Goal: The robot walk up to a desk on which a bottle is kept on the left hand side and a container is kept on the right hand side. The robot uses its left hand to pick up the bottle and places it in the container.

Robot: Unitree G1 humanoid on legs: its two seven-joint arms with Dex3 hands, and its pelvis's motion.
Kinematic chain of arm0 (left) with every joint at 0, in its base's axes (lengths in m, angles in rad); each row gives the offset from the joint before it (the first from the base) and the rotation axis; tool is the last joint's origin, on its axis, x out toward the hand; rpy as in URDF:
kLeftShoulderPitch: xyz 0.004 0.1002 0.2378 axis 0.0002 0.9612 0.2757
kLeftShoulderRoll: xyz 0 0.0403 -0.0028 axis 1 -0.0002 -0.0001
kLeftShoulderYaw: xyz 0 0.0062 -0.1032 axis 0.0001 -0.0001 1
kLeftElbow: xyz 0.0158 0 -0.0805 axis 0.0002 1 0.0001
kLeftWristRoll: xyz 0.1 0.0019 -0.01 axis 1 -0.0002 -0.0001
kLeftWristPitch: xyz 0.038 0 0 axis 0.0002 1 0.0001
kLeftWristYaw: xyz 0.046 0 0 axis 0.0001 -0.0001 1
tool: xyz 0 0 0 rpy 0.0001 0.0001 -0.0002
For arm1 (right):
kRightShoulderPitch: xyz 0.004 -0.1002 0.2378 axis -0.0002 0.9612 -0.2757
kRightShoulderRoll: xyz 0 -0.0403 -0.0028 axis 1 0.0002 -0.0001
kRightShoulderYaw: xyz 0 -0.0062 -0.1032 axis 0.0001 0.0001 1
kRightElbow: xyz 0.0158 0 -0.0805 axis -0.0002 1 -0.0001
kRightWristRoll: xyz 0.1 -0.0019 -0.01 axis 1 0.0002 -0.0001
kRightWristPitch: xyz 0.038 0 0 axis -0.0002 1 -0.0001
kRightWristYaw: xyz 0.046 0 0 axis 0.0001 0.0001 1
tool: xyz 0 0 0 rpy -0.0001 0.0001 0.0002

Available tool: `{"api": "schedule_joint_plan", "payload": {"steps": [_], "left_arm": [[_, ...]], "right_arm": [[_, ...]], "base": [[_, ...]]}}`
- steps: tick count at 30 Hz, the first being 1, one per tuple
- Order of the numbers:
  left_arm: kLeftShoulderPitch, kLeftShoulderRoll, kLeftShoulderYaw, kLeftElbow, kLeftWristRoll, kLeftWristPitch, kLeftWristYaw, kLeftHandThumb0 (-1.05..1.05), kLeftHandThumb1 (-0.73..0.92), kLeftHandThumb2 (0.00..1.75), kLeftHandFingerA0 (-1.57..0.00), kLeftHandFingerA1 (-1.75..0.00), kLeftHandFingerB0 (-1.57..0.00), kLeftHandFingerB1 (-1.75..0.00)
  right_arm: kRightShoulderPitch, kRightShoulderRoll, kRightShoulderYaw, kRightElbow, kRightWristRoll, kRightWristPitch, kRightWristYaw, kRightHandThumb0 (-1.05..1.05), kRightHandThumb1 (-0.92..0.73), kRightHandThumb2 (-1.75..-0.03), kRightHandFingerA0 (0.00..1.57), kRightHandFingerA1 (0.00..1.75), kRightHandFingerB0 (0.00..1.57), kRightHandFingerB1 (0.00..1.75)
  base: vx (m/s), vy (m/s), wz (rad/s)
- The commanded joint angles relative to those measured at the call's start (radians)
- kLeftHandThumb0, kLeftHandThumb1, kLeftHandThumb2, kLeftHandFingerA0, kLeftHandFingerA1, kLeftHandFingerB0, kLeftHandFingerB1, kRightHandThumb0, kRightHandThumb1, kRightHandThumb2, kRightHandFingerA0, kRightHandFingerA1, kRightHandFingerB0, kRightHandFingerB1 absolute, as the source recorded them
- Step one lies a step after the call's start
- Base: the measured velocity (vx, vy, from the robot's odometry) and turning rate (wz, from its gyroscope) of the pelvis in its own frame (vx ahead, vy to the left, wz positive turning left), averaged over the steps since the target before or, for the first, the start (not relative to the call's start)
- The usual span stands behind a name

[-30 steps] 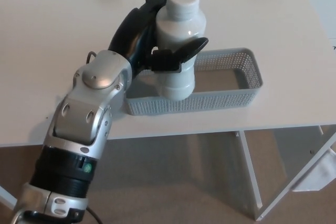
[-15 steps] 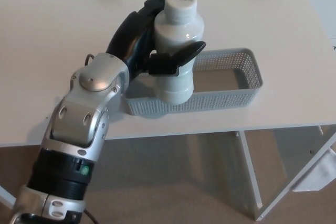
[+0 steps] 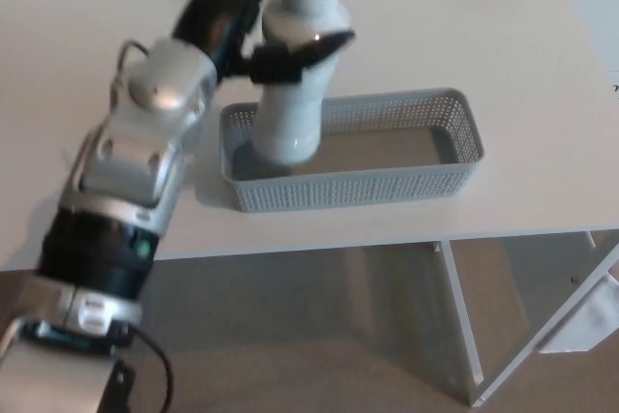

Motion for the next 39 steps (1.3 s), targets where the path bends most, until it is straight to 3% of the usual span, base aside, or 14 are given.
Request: {"api": "schedule_joint_plan", "payload": {"steps": [1, 5, 6, 7, 8, 15, 24, 25, 28, 33, 34, 35, 36, 39], "left_arm": [[-0.157, 0.055, 0.031, 0.223, 0.084, -0.082, 0.102, -0.78, 0.50, 0.56, 0.00, 0.00, 0.00, 0.00], [-0.206, 0.067, 0.039, 0.309, 0.093, -0.093, 0.125, -0.75, 0.50, 0.56, 0.00, 0.00, 0.00, 0.00], [-0.251, 0.082, 0.044, 0.392, 0.098, -0.120, 0.129, -0.79, 0.46, 0.81, 0.00, 0.00, 0.00, 0.00], [-0.268, 0.089, 0.045, 0.426, 0.100, -0.133, 0.128, -0.79, 0.46, 0.81, 0.00, 0.00, 0.00, 0.00], [-0.279, 0.092, 0.048, 0.449, 0.096, -0.144, 0.121, -0.77, 0.49, 0.56, 0.00, 0.00, 0.00, 0.00], [-0.269, 0.087, 0.045, 0.474, 0.085, -0.171, 0.087, -0.85, 0.51, 0.57, 0.00, 0.00, 0.00, 0.00], [-0.295, 0.123, 0.081, 0.403, 0.051, -0.193, 0.017, -0.80, 0.53, 0.57, 0.00, 0.00, 0.00, 0.00], [-0.296, 0.162, 0.111, 0.318, 0.021, -0.189, -0.028, -0.82, 0.44, 0.78, 0.00, 0.00, 0.00, 0.00], [-0.269, 0.228, 0.148, 0.181, -0.005, -0.190, -0.093, -0.81, 0.46, 0.78, 0.00, 0.00, 0.00, 0.00], [-0.108, 0.360, 0.264, -0.099, -0.098, -0.146, -0.195, -0.82, 0.44, 0.78, 0.00, 0.00, 0.00, 0.00], [-0.032, 0.390, 0.327, -0.177, -0.146, -0.124, -0.222, -0.76, 0.54, 0.57, 0.00, 0.00, 0.00, 0.00], [0.094, 0.420, 0.436, -0.273, -0.216, -0.102, -0.262, -0.75, 0.45, 0.76, 0.00, 0.00, 0.00, 0.00], [0.242, 0.454, 0.564, -0.386, -0.298, -0.074, -0.307, -0.75, 0.45, 0.76, 0.00, 0.00, 0.00, 0.00], [0.508, 0.484, 0.762, -0.385, -0.324, -0.135, -0.396, -0.77, 0.47, 0.77, 0.00, 0.00, 0.00, 0.00]], "right_arm": [[0.008, -0.011, 0.004, -0.004, -0.004, 0.001, 0.000, -0.48, -0.24, -0.55, 1.02, 0.53, 0.85, 0.48], [0.009, -0.010, 0.006, -0.001, -0.005, -0.001, 0.002, -0.47, -0.24, -0.55, 1.03, 0.53, 0.85, 0.48], [0.007, -0.010, 0.009, -0.001, -0.008, -0.002, -0.003, -0.47, -0.24, -0.55, 1.03, 0.53, 0.85, 0.48], [0.006, -0.010, 0.010, -0.002, -0.009, -0.003, -0.006, -0.48, -0.25, -0.55, 1.02, 0.53, 0.85, 0.48], [0.002, -0.013, 0.012, 0.000, -0.012, -0.010, -0.007, -0.51, -0.26, -0.56, 1.01, 0.53, 0.85, 0.48], [-0.002, -0.018, 0.018, -0.013, -0.019, 0.000, -0.026, -0.46, -0.26, -0.50, 1.05, 0.51, 0.88, 0.47], [-0.026, -0.023, 0.015, -0.010, -0.012, 0.000, -0.018, -0.53, -0.22, -0.57, 1.01, 0.53, 0.89, 0.51], [-0.031, -0.029, 0.017, -0.011, -0.015, -0.003, -0.020, -0.53, -0.22, -0.57, 1.01, 0.53, 0.88, 0.51], [-0.036, -0.041, 0.016, -0.016, -0.018, 0.004, -0.023, -0.53, -0.22, -0.57, 1.01, 0.53, 0.88, 0.51], [-0.049, -0.054, 0.019, -0.003, -0.023, 0.014, -0.026, -0.53, -0.20, -0.56, 1.02, 0.53, 0.90, 0.50], [-0.050, -0.058, 0.020, -0.001, -0.025, 0.021, -0.028, -0.52, -0.20, -0.55, 1.03, 0.53, 0.91, 0.50], [-0.048, -0.061, 0.022, 0.003, -0.027, 0.026, -0.028, -0.50, -0.20, -0.55, 1.03, 0.53, 0.90, 0.50], [-0.047, -0.064, 0.024, 0.007, -0.030, 0.031, -0.028, -0.50, -0.20, -0.55, 1.03, 0.53, 0.90, 0.50], [-0.043, -0.066, 0.022, 0.024, -0.028, 0.023, -0.025, -0.51, -0.22, -0.55, 1.02, 0.52, 0.87, 0.48]], "base": [[0.00, 0.000, 0.00], [0.00, 0.000, 0.00], [0.00, 0.000, 0.00], [0.00, 0.000, 0.00], [0.00, 0.000, 0.00], [0.00, 0.000, 0.00], [0.00, 0.000, 0.00], [0.00, 0.000, 0.00], [0.00, 0.000, 0.00], [0.00, 0.000, 0.00], [0.00, 0.000, 0.00], [0.00, 0.000, 0.00], [0.00, 0.000, 0.00], [0.00, 0.000, 0.00]]}}
